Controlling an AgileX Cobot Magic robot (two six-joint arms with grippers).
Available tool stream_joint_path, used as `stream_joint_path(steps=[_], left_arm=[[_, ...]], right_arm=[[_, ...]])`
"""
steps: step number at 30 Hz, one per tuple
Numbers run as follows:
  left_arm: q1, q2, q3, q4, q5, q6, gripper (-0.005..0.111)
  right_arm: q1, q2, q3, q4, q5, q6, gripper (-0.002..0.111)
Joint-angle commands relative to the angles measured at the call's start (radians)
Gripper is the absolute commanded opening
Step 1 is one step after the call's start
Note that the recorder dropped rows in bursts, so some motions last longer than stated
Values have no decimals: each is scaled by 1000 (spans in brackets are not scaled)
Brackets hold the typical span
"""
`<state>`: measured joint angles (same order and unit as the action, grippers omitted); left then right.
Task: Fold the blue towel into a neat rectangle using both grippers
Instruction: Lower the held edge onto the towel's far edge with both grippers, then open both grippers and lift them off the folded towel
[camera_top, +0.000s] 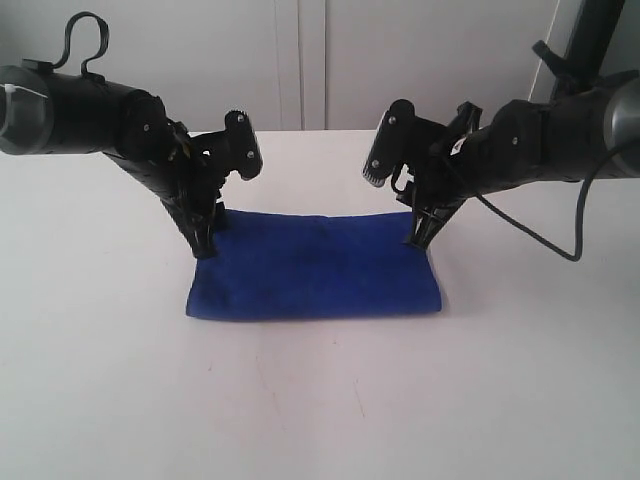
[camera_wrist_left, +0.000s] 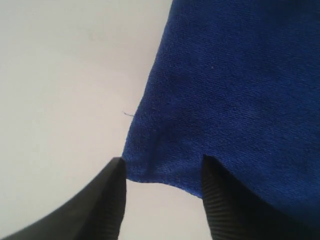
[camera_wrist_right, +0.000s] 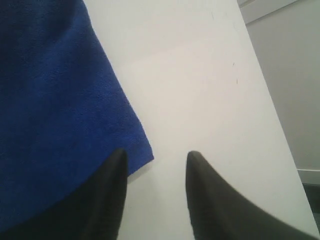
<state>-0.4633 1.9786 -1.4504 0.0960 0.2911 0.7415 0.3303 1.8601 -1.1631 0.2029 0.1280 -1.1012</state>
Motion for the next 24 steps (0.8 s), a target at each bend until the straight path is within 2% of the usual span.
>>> stream_joint_path(steps=[1, 4, 6, 8, 12, 14, 20, 24], left_arm=[[5, -1, -6, -1, 15, -6, 52], [5, -1, -6, -1, 17, -46, 50], [5, -3, -6, -1, 20, -115, 44], [5, -8, -6, -1, 37, -162, 34], [5, -36, -6, -1, 77, -209, 10], [12, -54, -6, -1, 90, -258, 0], [34, -106, -8, -1, 185, -458, 0], [36, -105, -64, -8, 376, -524, 0]], right_arm=[[-6, 1, -3, -1, -8, 6, 38], [-6, 1, -3, 7, -8, 36, 38], [-6, 1, -3, 7, -10, 137, 35], [-6, -4, -3, 7, -5, 252, 27], [-6, -37, -3, 7, 41, 417, 3], [-6, -58, -3, 7, 78, 466, 0], [-6, -114, -3, 7, 210, 601, 0], [-6, -124, -39, 5, 335, 713, 0]])
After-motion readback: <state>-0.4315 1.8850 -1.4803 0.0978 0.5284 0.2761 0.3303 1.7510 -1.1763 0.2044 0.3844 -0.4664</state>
